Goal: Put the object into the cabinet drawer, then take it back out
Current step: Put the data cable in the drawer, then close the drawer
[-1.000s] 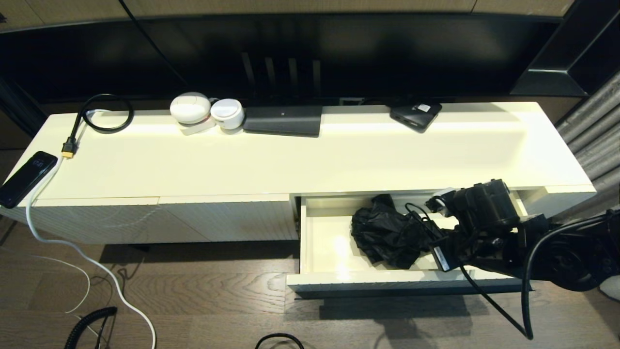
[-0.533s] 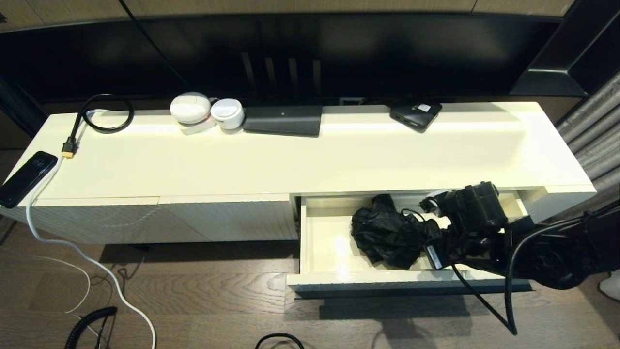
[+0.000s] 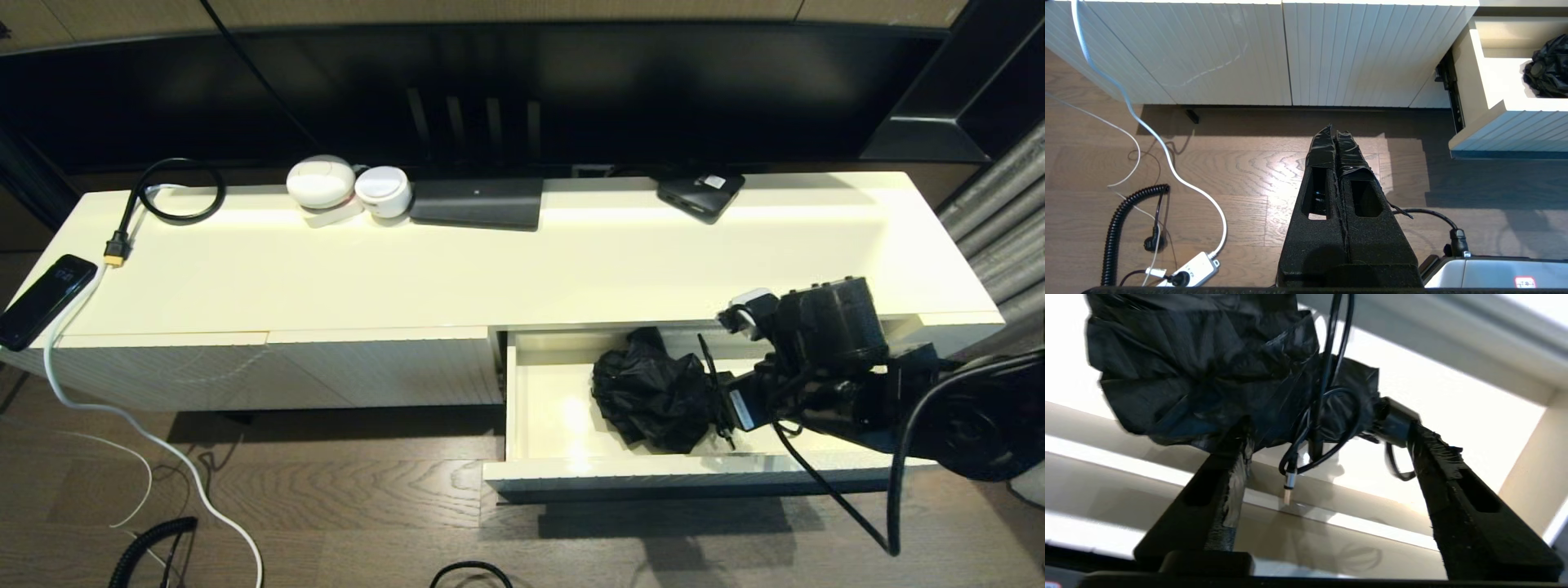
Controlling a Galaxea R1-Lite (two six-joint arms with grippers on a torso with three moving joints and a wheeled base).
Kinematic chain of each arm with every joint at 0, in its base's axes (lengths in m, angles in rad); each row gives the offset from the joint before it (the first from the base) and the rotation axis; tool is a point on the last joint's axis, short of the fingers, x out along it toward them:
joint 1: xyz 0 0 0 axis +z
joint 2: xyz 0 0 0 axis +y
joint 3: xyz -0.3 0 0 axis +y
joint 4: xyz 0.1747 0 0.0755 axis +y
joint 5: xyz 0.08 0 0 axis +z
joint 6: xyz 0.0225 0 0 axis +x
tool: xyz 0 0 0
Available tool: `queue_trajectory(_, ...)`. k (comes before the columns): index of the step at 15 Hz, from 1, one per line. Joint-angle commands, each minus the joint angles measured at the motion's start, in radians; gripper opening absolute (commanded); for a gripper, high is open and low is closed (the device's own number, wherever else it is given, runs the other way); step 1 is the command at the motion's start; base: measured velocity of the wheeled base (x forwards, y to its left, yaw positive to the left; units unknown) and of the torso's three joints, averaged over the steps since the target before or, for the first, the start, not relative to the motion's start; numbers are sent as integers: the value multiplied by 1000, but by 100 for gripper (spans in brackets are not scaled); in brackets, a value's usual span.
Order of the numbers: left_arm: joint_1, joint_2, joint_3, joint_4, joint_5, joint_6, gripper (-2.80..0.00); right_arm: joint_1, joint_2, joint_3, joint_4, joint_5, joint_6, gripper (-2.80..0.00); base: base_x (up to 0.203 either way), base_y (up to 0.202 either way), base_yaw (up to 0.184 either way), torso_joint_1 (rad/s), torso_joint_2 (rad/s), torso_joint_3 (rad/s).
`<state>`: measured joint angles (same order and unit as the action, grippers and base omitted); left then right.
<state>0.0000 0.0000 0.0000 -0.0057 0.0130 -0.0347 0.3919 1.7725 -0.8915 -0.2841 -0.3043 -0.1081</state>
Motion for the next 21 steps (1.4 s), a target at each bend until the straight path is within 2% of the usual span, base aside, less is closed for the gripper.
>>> queue_trajectory(1,1,0,1,0,1,-1,-280,-1,-117,-5,30,5,-27,0,0,0,0,0,0,0)
queue_trajectory(5,0,0,0,0,1,-1,-280,27,-302,45,170,68,-114,0,0,0,0,0,0,0)
queue_trajectory(6,0,0,0,0,1,-1,-280,35,-355,82,215,92,-163,0,0,0,0,0,0,0)
queue_trajectory(9,0,0,1,0,1,-1,-280,51,-467,213,343,148,-386,0,0,0,0,0,0,0)
queue_trajectory(10,1,0,0,0,1,-1,-280,57,-477,239,360,153,-424,0,0,0,0,0,0,0)
queue_trajectory(12,1,0,0,0,1,-1,-280,91,-476,284,365,154,-446,0,0,0,0,0,0,0)
queue_trajectory(13,0,0,0,0,1,-1,-280,116,-466,305,360,153,-450,-280,0,0,0,0,0,0)
queue_trajectory(15,1,0,0,0,1,-1,-280,155,-432,325,357,150,-450,-280,0,0,0,0,0,0)
queue_trajectory(21,0,0,1,0,1,-1,-280,178,-214,337,325,145,-438,-280,0,0,0,0,0,0)
